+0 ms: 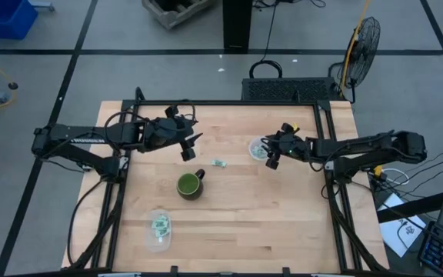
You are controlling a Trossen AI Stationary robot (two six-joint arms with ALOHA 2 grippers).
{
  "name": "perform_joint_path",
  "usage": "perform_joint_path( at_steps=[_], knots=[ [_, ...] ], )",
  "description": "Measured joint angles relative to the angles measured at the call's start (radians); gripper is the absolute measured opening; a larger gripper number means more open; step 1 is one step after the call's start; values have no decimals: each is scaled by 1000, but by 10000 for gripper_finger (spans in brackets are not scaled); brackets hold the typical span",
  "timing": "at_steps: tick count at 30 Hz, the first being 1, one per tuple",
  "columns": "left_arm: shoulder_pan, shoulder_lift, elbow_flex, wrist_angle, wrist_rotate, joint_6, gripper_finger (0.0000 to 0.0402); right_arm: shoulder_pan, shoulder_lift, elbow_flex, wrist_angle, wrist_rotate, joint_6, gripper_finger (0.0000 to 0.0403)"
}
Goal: Pick and place Stevia / Truvia into bins
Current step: Put the white stevia packet into the rectangle transparent container
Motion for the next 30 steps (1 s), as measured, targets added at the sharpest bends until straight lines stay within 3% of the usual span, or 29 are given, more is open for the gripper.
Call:
perform_joint_path(
  at_steps=[5,12,19,30],
  knots=[
    [26,25,0,11,193,-61,207,19,0,0,185,-1,-29,210],
    [65,196,-1,63,204,-171,207,50,0,2,385,-4,66,202],
    [76,374,-1,125,387,16,207,88,0,-27,349,-5,126,201],
    [76,519,15,218,443,57,207,90,0,-44,477,-5,49,200]
  ],
)
